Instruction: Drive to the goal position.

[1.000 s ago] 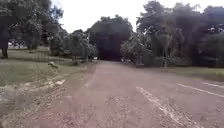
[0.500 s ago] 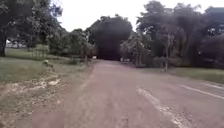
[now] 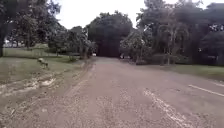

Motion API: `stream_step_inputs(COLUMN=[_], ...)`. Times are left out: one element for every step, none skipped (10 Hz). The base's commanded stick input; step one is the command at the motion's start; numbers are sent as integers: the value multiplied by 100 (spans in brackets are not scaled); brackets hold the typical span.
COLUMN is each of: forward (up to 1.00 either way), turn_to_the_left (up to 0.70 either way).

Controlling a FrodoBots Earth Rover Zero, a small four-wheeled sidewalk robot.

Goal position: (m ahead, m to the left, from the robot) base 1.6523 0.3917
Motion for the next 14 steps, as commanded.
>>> stream_step_inputs(forward=[70, 70, 70, 70, 70, 70, 70, 70, 70, 70, 70, 70, 70, 70], turn_to_the_left=[0, 0, 0, 0, 0, 0, 0, 0, 0, 0, 0, 0, 0, 0])
